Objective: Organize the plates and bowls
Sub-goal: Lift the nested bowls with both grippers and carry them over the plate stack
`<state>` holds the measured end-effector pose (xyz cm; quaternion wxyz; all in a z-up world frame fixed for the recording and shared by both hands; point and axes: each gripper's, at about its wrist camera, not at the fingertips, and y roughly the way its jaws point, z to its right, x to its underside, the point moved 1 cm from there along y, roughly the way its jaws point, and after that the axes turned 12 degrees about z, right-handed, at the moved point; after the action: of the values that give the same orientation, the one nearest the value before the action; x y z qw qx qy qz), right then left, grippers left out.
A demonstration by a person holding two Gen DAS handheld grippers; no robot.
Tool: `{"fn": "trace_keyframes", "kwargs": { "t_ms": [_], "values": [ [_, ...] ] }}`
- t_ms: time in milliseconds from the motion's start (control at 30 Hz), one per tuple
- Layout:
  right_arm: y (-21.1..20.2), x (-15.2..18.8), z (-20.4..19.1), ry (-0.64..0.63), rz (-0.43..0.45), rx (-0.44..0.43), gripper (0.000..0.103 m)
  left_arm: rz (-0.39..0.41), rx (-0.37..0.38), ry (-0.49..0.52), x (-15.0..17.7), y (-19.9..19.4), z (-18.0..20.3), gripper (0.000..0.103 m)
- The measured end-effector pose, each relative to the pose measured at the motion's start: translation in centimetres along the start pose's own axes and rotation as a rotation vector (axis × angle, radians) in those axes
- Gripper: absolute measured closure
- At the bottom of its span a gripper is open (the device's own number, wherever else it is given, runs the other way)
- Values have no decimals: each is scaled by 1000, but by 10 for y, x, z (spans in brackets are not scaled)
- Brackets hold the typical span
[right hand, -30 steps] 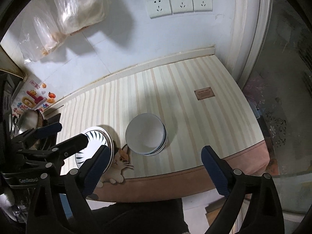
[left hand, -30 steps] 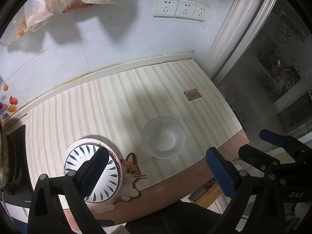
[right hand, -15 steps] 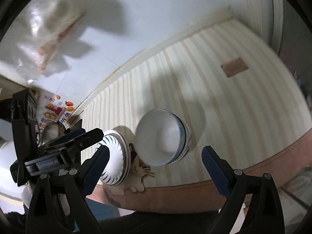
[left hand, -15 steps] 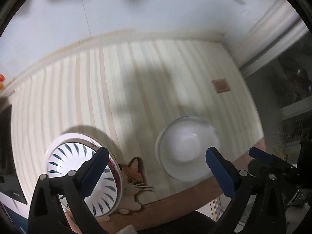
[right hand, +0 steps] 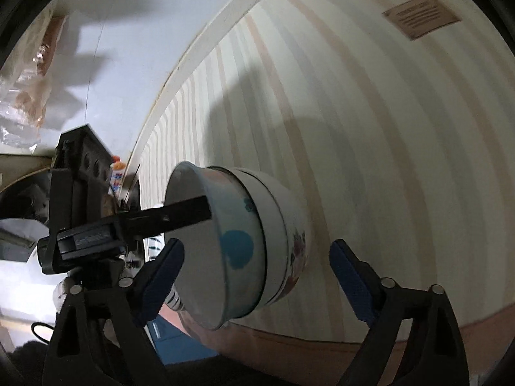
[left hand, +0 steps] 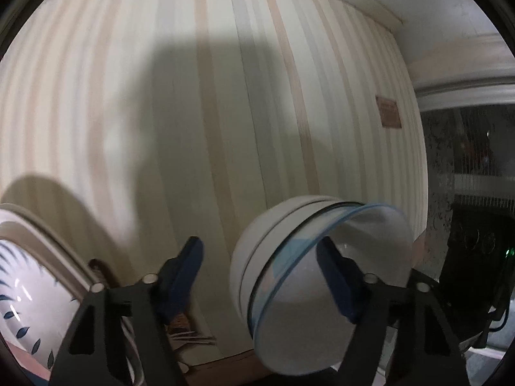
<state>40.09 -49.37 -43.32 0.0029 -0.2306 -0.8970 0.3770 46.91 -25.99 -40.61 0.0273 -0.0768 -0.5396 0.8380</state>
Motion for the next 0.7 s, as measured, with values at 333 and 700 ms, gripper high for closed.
{"fn": "trace_keyframes", "kwargs": {
  "t_ms": [333,700],
  "values": [
    [35,-7,10,20,-95,19,47,-8,69,-43,6,7,-5,48],
    [55,-14,6,33,-116,29,55,-3,16,-55,11,3,0,49]
  ]
}}
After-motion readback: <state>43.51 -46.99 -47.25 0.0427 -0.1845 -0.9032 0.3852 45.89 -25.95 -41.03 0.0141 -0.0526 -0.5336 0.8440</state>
